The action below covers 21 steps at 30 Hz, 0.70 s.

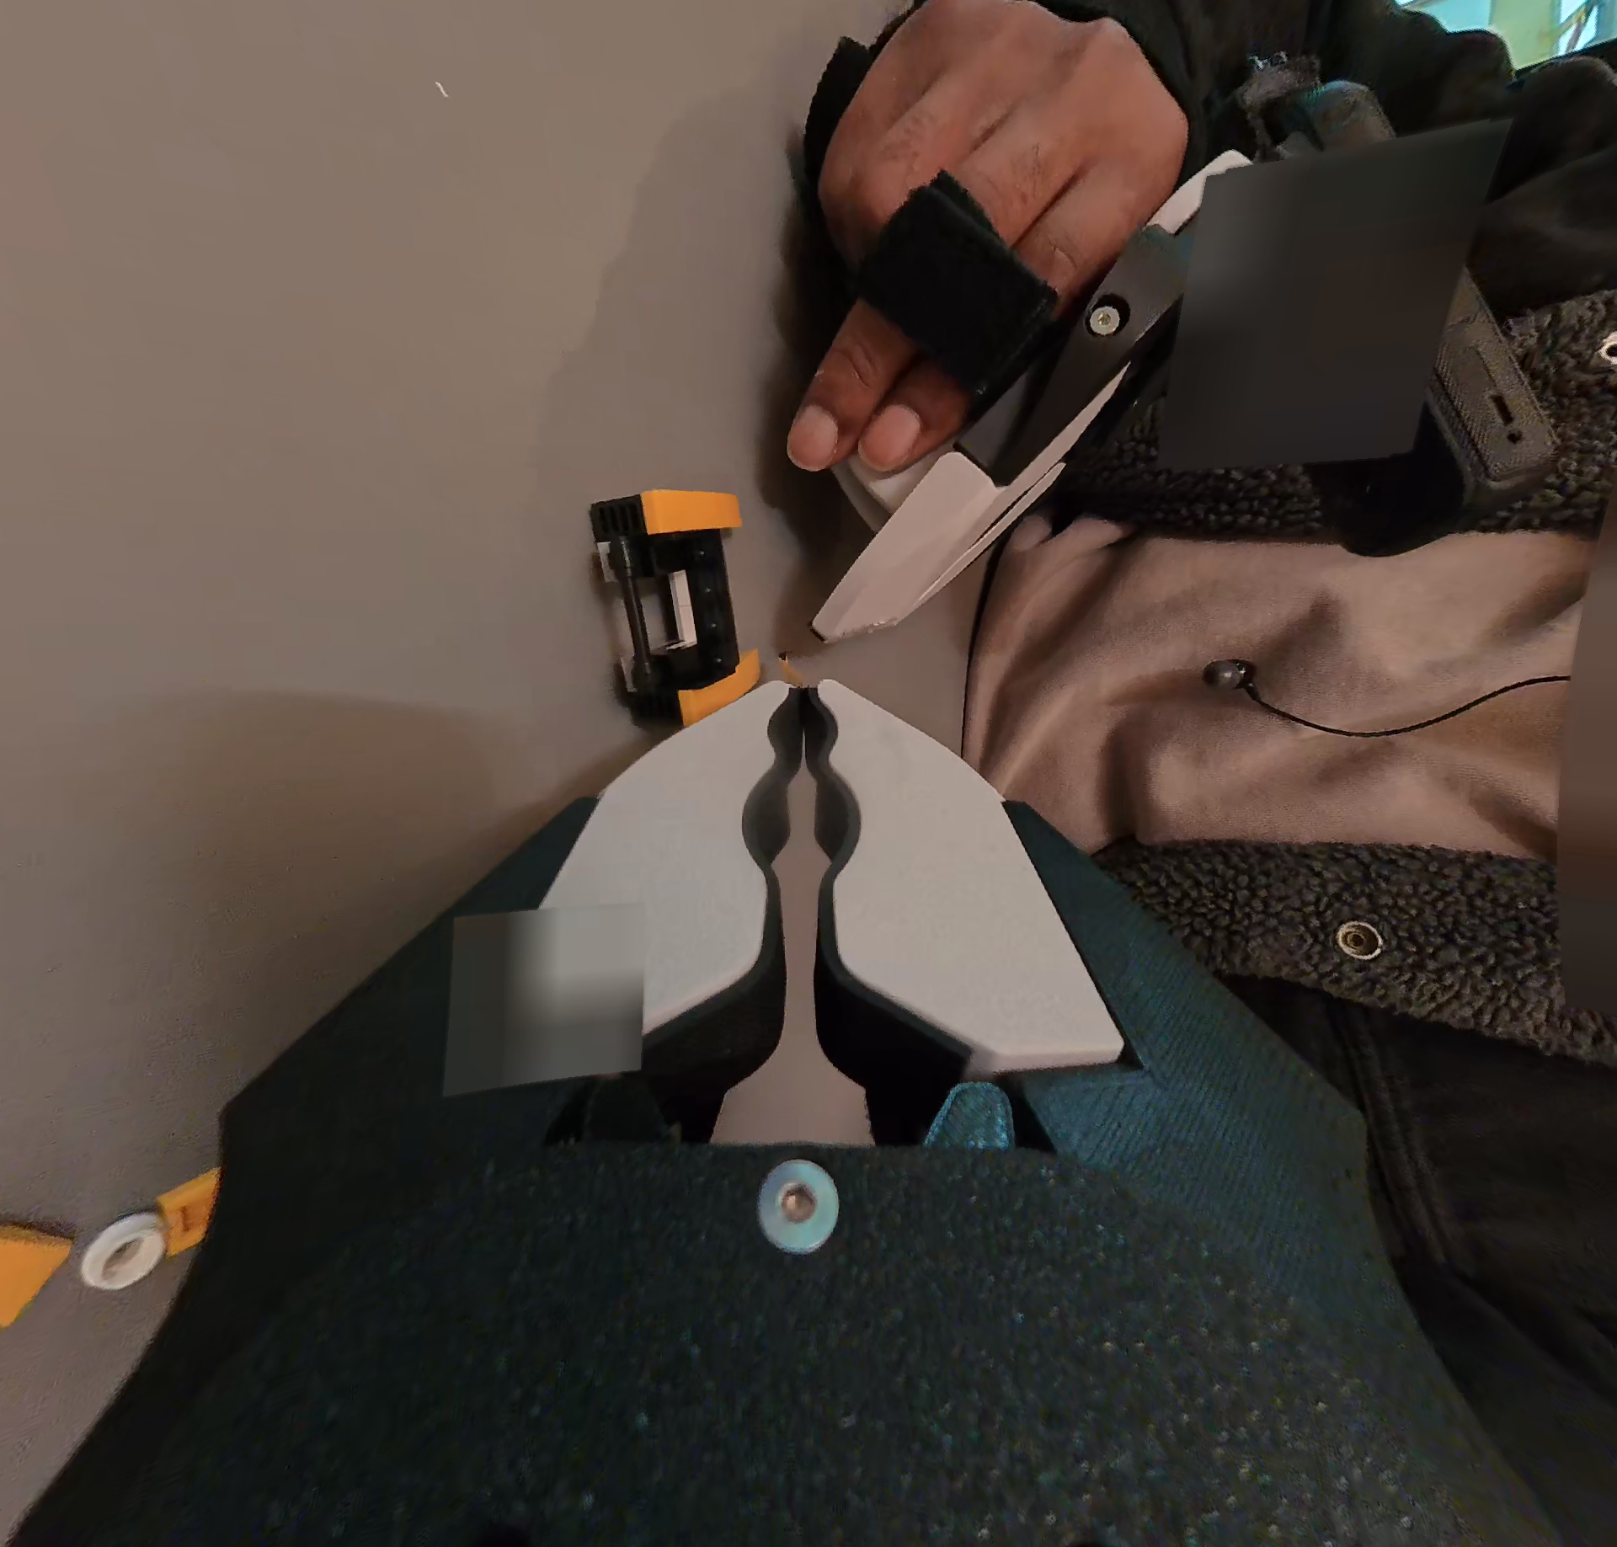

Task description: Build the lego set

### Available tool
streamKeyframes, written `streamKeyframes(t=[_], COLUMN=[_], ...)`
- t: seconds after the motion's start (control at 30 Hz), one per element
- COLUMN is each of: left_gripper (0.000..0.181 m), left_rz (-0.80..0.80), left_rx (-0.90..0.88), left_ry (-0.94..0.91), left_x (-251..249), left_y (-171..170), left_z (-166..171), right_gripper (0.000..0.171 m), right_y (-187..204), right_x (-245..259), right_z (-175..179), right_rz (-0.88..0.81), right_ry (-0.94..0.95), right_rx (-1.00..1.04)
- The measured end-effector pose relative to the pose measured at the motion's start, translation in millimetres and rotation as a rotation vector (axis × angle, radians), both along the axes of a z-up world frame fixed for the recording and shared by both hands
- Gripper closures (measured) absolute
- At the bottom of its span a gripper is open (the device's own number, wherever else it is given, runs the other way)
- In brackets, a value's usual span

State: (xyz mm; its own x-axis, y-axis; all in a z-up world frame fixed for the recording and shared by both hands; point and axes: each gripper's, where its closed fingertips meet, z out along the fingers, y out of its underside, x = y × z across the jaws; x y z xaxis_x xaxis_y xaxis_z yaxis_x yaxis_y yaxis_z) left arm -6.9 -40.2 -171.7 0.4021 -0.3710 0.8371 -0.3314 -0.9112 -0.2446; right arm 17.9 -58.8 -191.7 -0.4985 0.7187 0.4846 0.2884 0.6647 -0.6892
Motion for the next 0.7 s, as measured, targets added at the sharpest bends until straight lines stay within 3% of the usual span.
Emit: streamKeyframes(t=[0.7], left_gripper=[0.181], left_rz=[-0.015], left_rx=[0.038], left_ry=[-0.015], left_x=[7], left_y=[-3], left_z=[10], right_gripper=[0.171], right_y=[8], right_x=[-8], right_z=[8], right_rz=[-0.08], right_ry=[0.032], right_rx=[-0.06])
